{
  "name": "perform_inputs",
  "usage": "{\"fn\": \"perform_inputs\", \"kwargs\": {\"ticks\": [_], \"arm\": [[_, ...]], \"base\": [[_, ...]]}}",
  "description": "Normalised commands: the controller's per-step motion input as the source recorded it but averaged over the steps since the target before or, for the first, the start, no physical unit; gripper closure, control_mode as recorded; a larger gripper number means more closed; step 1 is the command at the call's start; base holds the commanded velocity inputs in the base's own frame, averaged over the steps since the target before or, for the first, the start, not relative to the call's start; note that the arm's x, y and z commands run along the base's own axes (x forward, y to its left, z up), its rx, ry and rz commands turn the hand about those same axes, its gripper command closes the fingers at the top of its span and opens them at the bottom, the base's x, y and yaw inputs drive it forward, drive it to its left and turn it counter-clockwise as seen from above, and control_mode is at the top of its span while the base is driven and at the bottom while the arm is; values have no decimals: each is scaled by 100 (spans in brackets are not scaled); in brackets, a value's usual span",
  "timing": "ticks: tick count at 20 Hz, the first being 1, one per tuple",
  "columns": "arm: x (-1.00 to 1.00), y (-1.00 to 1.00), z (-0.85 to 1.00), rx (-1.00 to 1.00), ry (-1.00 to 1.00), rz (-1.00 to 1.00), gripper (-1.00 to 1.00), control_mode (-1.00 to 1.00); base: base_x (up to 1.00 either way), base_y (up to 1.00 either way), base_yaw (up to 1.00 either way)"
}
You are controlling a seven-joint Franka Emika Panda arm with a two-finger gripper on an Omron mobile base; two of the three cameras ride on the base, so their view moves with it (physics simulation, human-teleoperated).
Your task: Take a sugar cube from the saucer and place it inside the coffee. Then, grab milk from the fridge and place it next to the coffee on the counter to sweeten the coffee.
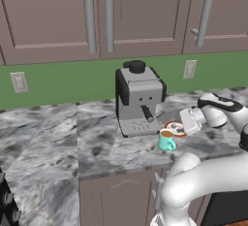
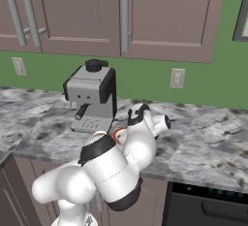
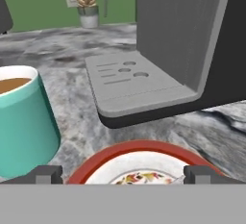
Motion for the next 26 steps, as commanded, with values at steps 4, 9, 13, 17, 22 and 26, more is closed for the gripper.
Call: {"fn": "perform_inputs", "kwargs": {"ticks": [4,9,13,17,22,26], "arm": [[9,-8,-11,0,0,0,-100,-100],[14,-10,-5,0,0,0,-100,-100],[15,-3,-9,0,0,0,-100,-100],[19,0,-16,0,0,0,-100,-100],[23,0,-21,-2,0,0,-100,-100],[17,-1,-18,-1,0,0,-100,-100]], "base": [[0,0,0],[0,0,0],[0,0,0],[0,0,0],[0,0,0],[0,0,0]]}}
